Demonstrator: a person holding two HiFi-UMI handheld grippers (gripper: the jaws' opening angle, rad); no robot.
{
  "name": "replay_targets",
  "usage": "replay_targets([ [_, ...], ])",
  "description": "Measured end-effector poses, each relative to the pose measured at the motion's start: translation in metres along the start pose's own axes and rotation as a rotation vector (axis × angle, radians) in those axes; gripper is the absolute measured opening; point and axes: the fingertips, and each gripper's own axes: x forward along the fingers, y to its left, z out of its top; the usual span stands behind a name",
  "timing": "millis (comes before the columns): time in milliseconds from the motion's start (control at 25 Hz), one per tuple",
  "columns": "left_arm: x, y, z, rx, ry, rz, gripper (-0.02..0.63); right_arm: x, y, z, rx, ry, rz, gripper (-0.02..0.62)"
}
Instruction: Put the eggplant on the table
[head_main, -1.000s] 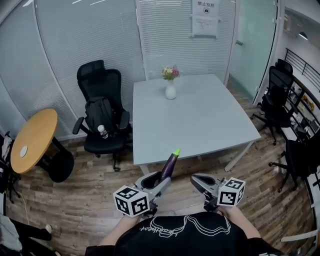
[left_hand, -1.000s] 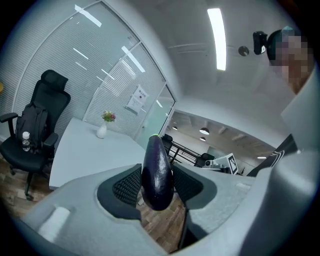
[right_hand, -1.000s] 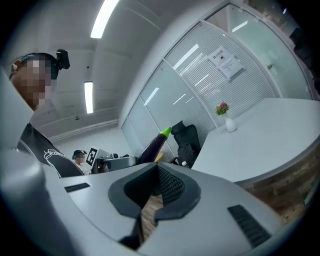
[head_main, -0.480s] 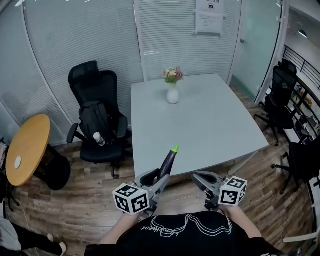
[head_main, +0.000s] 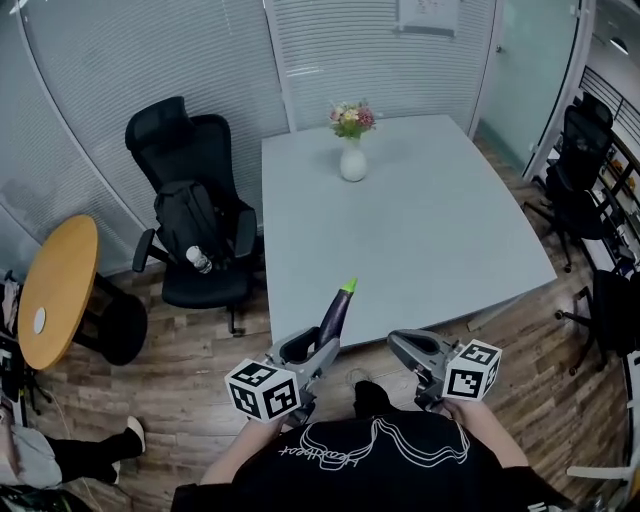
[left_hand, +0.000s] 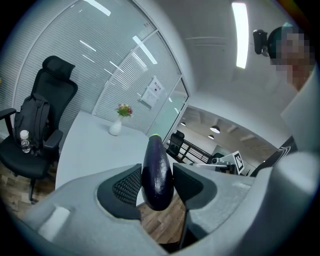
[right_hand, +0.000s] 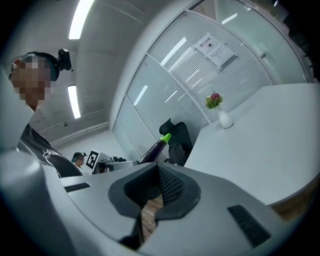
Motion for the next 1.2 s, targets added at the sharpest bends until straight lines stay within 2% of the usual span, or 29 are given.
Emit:
replay_targets([
  [680, 0.071, 0.095, 0.018, -0.07, 0.067, 0.12, 0.202, 0.076, -0.094, 0.036, 0.09, 0.071, 0.046, 0.008],
  [1200, 0.117, 0.159, 0.004, -0.067, 0.149, 0.205, 0.202, 0.101, -0.138, 0.028, 0.144, 0.141, 0.032, 0.008],
])
